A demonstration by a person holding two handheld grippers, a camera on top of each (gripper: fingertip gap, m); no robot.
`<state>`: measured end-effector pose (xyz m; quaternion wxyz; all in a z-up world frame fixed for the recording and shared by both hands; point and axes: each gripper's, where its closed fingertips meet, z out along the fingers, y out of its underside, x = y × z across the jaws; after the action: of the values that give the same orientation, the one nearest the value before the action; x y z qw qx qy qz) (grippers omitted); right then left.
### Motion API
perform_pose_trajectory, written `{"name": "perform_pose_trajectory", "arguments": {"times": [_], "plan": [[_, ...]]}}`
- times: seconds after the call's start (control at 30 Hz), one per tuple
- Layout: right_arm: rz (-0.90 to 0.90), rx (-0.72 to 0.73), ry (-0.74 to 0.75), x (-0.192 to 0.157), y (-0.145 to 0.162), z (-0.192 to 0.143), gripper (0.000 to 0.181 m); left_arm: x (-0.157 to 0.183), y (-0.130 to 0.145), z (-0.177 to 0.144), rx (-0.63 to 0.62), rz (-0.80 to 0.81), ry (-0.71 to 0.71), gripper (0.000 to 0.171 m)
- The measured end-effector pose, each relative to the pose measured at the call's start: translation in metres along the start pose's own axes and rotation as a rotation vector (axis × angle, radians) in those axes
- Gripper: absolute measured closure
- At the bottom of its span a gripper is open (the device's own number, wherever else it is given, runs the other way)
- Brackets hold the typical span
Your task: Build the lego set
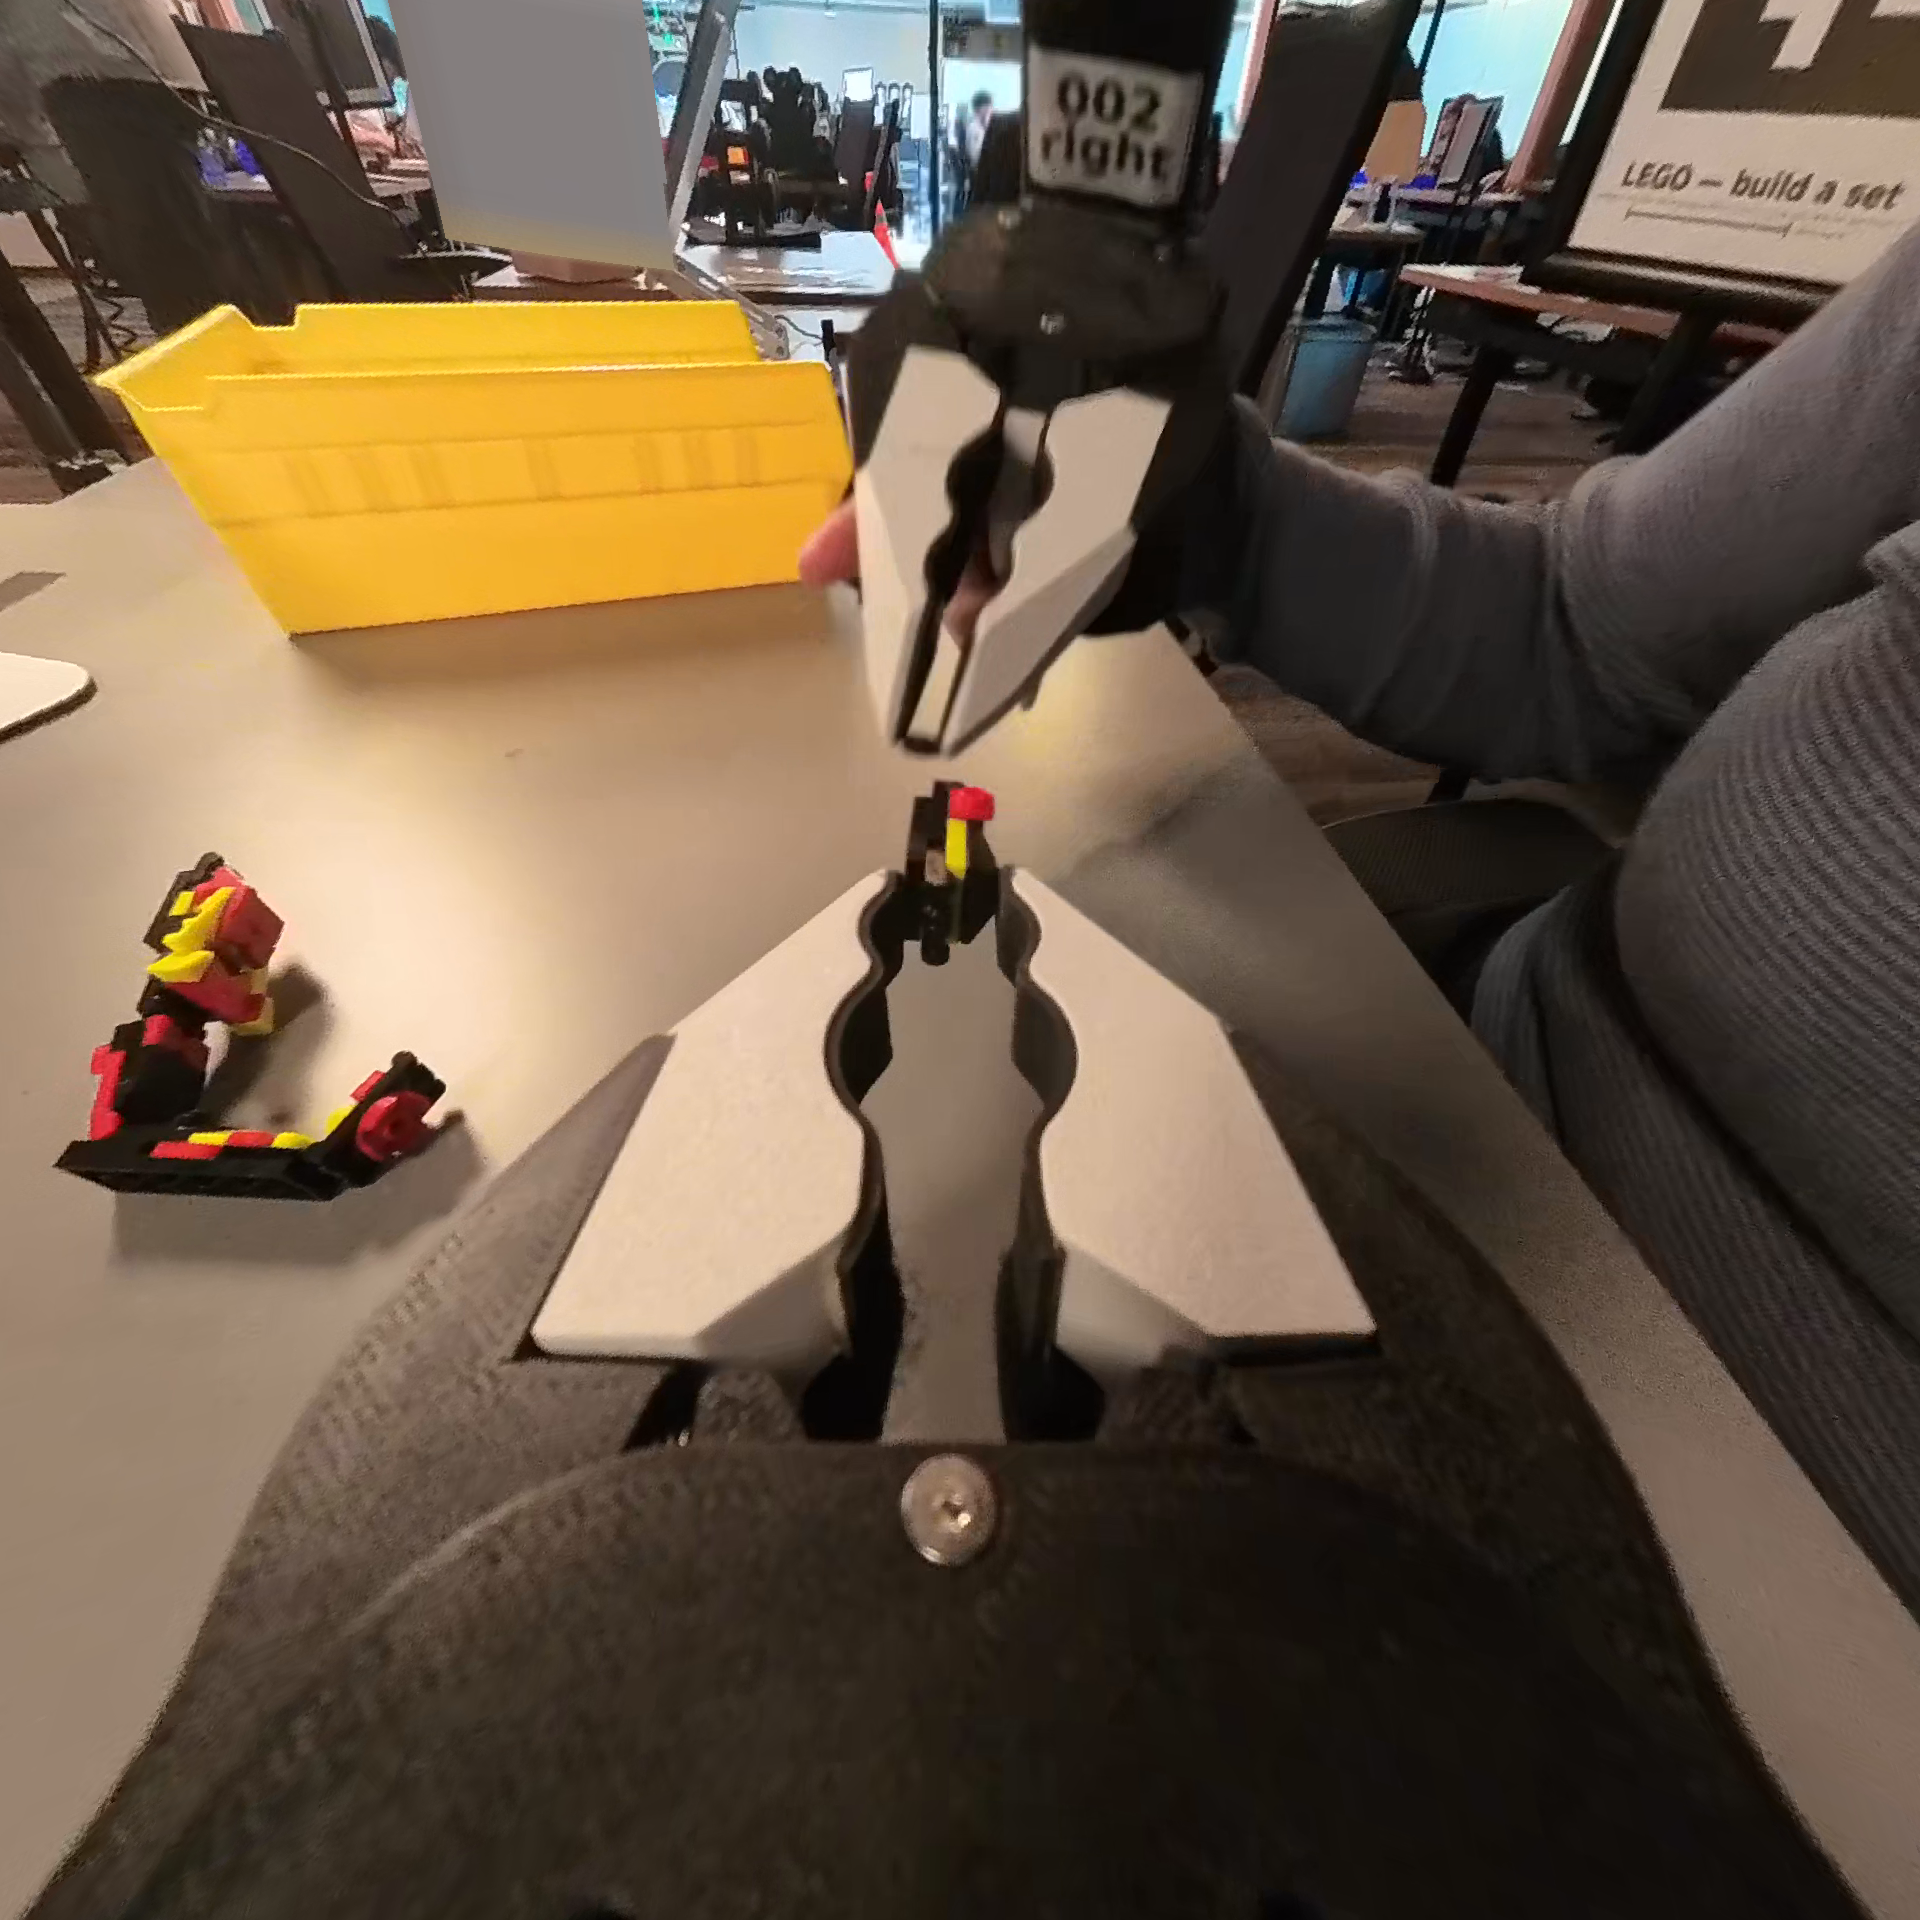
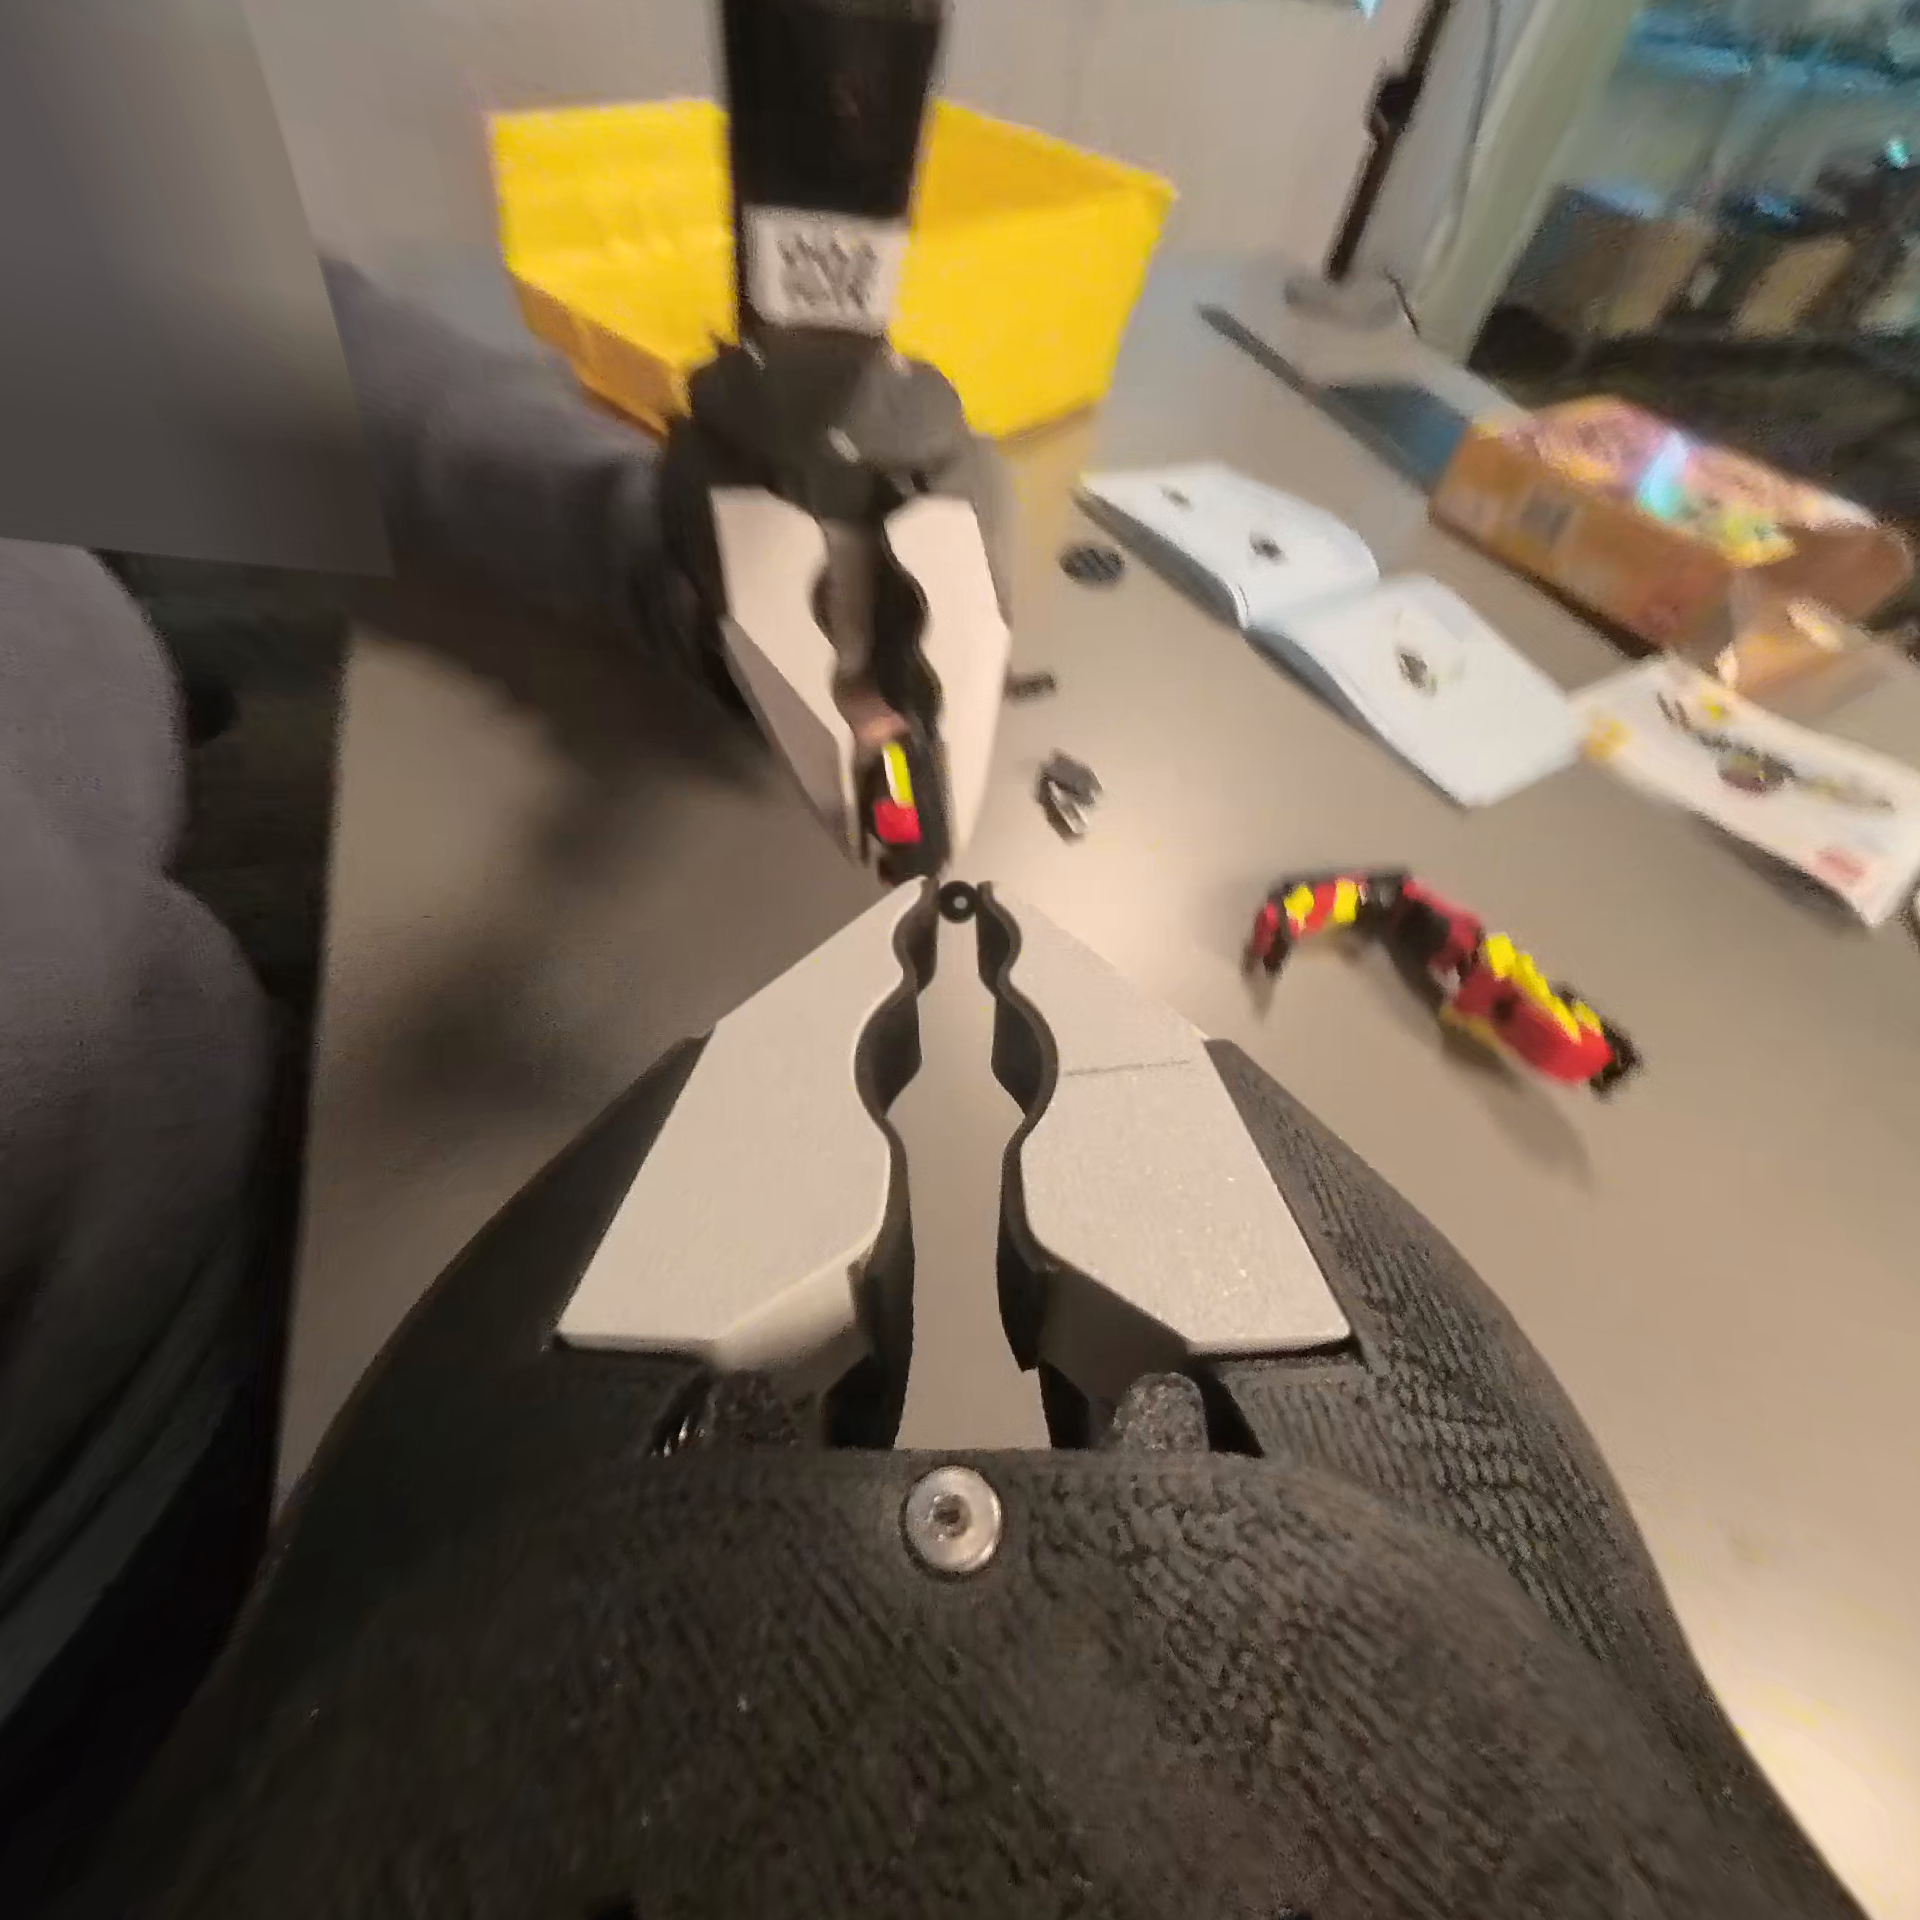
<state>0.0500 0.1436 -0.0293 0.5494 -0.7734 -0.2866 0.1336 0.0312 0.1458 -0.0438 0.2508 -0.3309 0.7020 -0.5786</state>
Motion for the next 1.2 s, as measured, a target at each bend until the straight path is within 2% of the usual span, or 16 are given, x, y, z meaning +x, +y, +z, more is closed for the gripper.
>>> {"name": "perform_pose_trajectory", "arguments": {"times": [0.1,0.2,0.43,1.07,1.2], "plan": [[-0.06,-0.019,-0.073,-0.011,-0.021,0.002,0.176,0.005,-0.005,0.0,0.03,-0.021,0.034,0.156],[-0.115,-0.085,-0.13,-0.021,-0.024,0.007,0.176,0.007,-0.008,-0.001,0.052,-0.047,0.056,0.156],[-0.109,-0.138,-0.18,-0.022,-0.023,0.015,0.176,0.008,-0.009,-0.002,0.06,-0.056,0.065,0.156],[-0.108,-0.141,-0.174,-0.02,-0.023,0.017,0.172,0.008,-0.009,-0.001,0.061,-0.059,0.07,0.156],[-0.132,-0.115,-0.153,-0.019,-0.028,0.015,0.164,0.006,-0.009,-0.002,0.065,-0.068,0.061,0.156]]}}
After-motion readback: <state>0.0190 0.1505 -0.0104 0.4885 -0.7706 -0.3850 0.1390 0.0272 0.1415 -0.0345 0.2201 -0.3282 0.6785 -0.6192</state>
